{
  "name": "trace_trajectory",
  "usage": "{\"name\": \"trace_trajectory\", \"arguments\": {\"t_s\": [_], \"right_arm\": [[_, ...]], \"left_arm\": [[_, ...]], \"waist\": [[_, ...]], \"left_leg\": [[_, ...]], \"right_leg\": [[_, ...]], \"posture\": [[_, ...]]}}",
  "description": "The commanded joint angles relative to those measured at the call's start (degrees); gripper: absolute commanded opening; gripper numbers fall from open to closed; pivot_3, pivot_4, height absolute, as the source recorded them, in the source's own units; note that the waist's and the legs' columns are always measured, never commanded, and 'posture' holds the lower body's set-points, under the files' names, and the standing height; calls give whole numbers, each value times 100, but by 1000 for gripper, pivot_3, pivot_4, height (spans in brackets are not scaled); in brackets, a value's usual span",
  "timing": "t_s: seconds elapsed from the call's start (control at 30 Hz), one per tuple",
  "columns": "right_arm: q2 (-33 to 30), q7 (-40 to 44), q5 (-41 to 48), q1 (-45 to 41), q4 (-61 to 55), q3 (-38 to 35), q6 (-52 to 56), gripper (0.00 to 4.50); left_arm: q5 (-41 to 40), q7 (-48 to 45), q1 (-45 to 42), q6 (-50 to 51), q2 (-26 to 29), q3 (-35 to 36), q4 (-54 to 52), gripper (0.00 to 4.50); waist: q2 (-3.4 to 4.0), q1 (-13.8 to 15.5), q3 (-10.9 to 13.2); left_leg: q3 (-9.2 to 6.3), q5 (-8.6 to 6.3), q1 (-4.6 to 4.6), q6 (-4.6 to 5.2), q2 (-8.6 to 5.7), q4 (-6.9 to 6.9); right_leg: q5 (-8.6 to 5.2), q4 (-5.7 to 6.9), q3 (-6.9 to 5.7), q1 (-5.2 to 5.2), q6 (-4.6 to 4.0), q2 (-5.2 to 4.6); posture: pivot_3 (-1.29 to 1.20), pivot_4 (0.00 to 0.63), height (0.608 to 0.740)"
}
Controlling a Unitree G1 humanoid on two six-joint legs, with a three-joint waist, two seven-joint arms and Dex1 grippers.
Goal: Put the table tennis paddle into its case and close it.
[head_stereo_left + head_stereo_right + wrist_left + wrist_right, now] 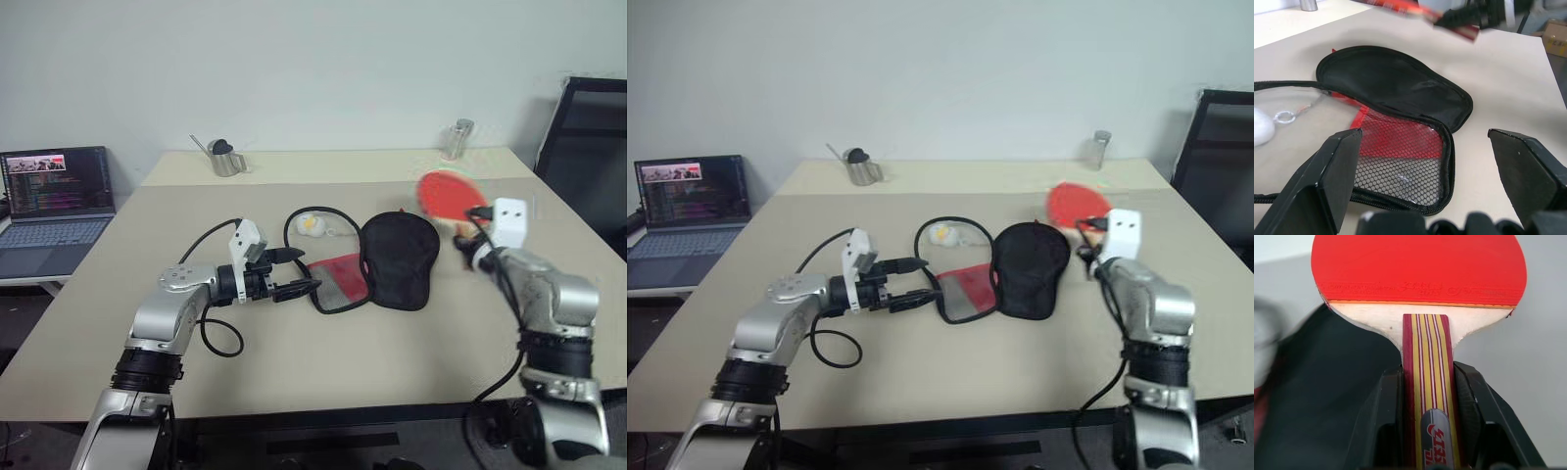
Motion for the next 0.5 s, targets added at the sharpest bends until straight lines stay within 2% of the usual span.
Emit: {"name": "trace_trajectory", "arguments": {"t_s": [0.03, 0.27, 0.5], "right_arm": [[525, -356, 24, 71, -826, 122, 195, 1113], [992, -496, -242, 131, -468, 487, -281, 1113], [1024, -507, -528, 181, 334, 632, -908, 1113]], "left_arm": [[-39, -25, -88, -57, 31, 57, -124, 4500], [-28, -33, -105, -59, 20, 30, -130, 4500], [-58, -2, -1, -20, 74, 85, -254, 4500]], "waist": [[0, 3, 0], [0, 8, 0], [0, 0, 0]], "left_leg": [[0, 0, 0, 0, -1, 0], [-4, 0, -1, 0, -3, 1], [-3, 0, -1, 0, -2, 0]], "right_leg": [[1, -1, 0, 0, -1, 0], [-1, -2, -2, 0, 1, 0], [-1, -2, -1, -1, 0, 1]], "posture": [[0, 150, 740], [0, 150, 740], [0, 150, 740]]}}
